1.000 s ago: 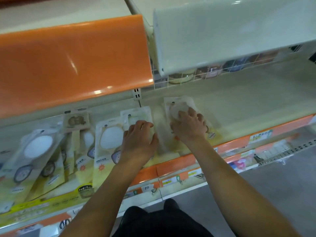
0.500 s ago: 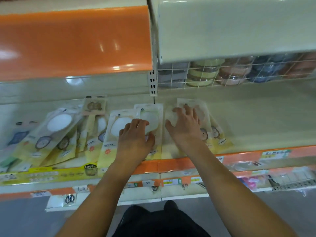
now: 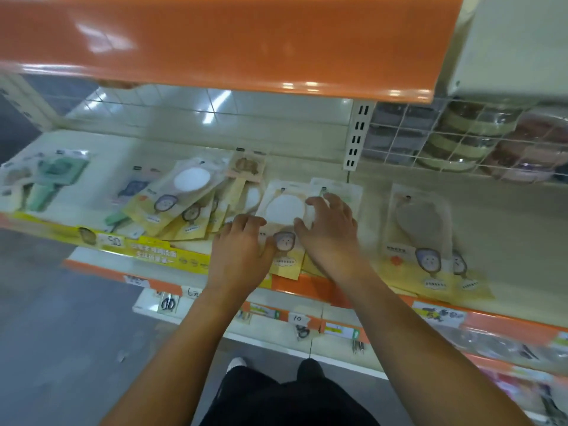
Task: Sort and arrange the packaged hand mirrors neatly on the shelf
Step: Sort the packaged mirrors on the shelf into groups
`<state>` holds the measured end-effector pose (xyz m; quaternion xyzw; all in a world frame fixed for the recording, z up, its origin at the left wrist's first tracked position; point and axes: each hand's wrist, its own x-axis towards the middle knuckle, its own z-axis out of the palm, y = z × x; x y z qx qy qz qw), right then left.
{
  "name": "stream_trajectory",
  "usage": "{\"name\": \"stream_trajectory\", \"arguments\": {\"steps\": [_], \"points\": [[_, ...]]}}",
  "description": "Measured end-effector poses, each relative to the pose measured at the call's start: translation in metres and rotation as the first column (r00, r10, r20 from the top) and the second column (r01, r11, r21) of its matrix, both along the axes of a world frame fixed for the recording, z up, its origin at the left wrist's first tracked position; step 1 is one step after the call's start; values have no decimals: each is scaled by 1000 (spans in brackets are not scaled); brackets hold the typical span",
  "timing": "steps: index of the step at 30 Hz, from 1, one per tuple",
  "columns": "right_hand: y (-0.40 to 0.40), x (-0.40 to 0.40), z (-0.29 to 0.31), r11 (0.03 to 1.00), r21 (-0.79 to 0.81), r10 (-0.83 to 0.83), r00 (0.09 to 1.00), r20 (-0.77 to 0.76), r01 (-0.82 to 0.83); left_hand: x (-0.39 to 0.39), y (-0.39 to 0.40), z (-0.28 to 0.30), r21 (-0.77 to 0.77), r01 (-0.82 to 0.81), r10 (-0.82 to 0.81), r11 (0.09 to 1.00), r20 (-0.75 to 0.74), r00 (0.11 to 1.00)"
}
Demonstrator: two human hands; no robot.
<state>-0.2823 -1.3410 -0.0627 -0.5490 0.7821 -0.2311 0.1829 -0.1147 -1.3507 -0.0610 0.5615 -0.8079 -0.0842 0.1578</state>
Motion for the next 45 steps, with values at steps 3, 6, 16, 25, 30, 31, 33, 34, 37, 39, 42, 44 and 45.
{"name": "stream_trajectory", "arguments": {"steps": [3,6,16,25,30,31,33,34,37,39,42,44,45], "points": [[-7,14,0,1000,15,19,1000,-9,-19,15,-5,-3,-12,-10,10,1000,-5,1000],[-15,24,0,1000,27,-2,1000,-15,2,24,-15,-5,-12,-1,1,1000,-21,1000],[-29,62,2,976,124,-172,982,-76,180,54,-64,-11,-30,171,-173,985,-124,977],[-40,105,-6,924,178,-309,936,-170,338,71,-98,-18,64,294,-281,953,-162,946],[-40,124,-11,911,102,-369,901,-226,399,82,-105,-24,34,356,-344,934,-180,921],[-40,126,-10,907,118,-371,901,-224,403,84,-106,-25,27,364,-353,931,-184,917],[-41,126,-8,898,155,-375,901,-217,411,86,-108,-26,2,377,-370,926,-189,910],[-41,126,-6,897,156,-378,900,-216,414,87,-109,-25,-15,384,-379,923,-190,905],[-42,126,-6,894,160,-384,899,-211,419,89,-110,-24,-50,395,-397,917,-184,899],[-42,129,-8,892,184,-371,902,-221,412,93,-110,-25,-62,390,-395,919,-172,903],[-44,131,-10,887,235,-344,908,-239,398,97,-108,-25,-71,377,-384,923,-170,908],[-46,130,-12,876,277,-331,909,-252,396,97,-107,-24,-74,369,-376,927,-184,908],[-46,129,-12,870,293,-329,910,-253,396,98,-106,-23,-79,361,-370,929,-187,910]]}}
